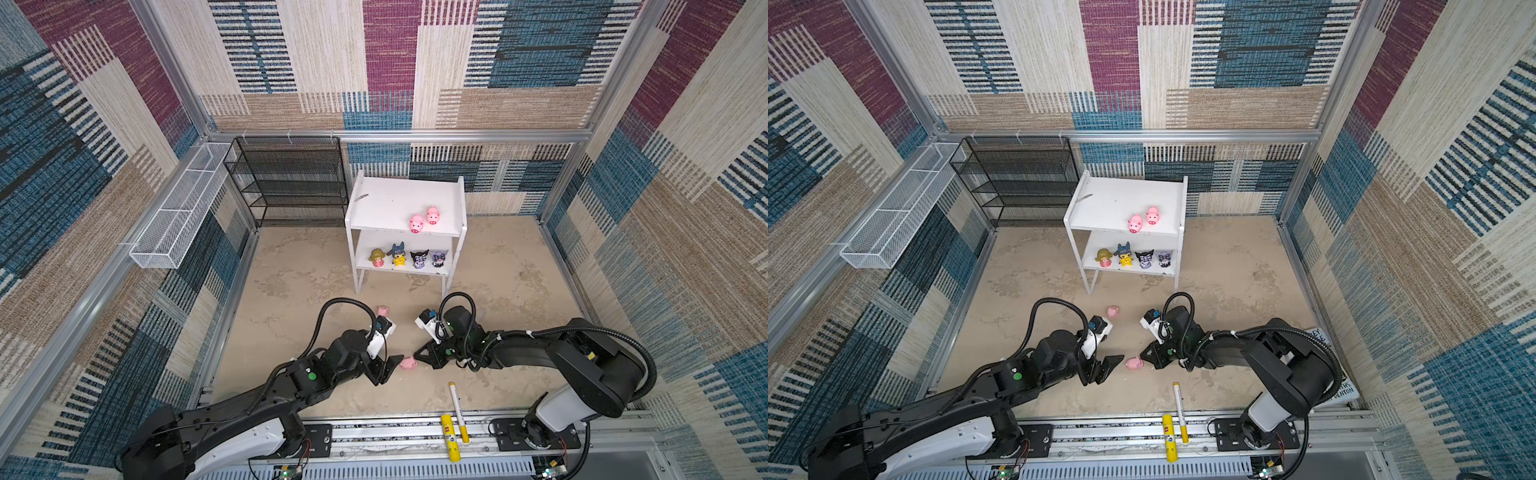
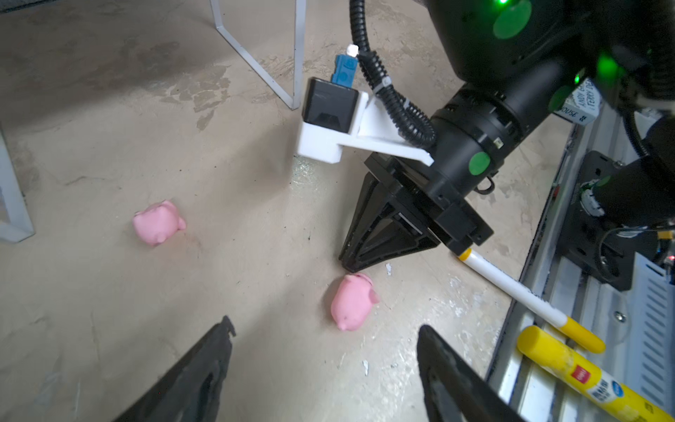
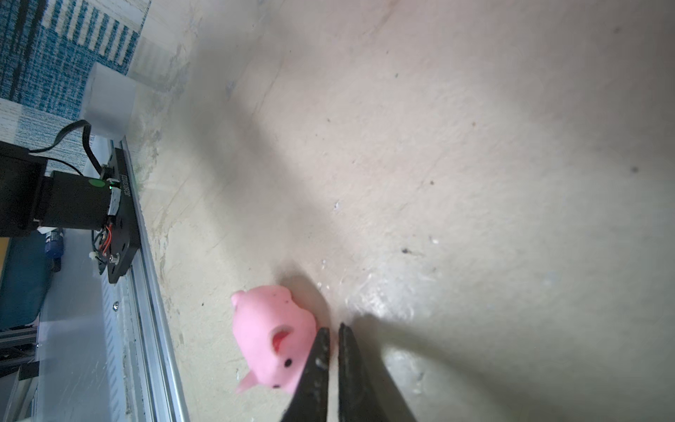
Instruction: Place and organize the plastic toys onto the shelf
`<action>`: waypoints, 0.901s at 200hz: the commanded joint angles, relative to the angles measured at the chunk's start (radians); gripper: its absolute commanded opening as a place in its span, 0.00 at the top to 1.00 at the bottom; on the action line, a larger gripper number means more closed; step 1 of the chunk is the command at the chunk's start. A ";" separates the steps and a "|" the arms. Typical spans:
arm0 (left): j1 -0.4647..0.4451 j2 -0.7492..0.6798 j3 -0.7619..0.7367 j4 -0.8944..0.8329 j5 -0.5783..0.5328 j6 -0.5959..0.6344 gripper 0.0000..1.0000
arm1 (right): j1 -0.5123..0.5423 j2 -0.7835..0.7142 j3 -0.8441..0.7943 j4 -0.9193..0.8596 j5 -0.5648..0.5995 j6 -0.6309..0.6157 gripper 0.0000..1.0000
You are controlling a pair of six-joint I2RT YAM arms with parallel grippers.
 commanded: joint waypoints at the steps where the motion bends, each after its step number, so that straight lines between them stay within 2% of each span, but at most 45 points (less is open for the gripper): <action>1: 0.000 -0.082 0.010 -0.178 -0.039 -0.107 0.18 | 0.020 -0.010 -0.019 0.026 -0.016 -0.014 0.89; 40: -0.002 -0.184 0.016 -0.318 -0.046 -0.198 0.18 | 0.095 -0.047 -0.055 0.031 -0.022 -0.003 0.90; 74: -0.011 -0.172 0.006 -0.366 -0.014 -0.268 0.18 | 0.147 -0.017 -0.043 0.074 -0.026 0.031 0.90; 89: -0.040 -0.156 -0.008 -0.362 -0.036 -0.297 0.18 | 0.174 0.003 -0.026 0.086 -0.028 0.041 0.90; 120: -0.120 -0.095 -0.046 -0.298 -0.085 -0.351 0.20 | 0.200 0.013 -0.011 0.084 -0.021 0.056 0.90; 135: -0.158 -0.046 -0.057 -0.255 -0.102 -0.366 0.22 | 0.199 -0.014 -0.011 0.033 0.030 0.056 0.91; 180: -0.226 0.138 -0.035 -0.128 -0.119 -0.302 0.25 | 0.183 -0.103 -0.051 -0.088 0.125 0.075 0.90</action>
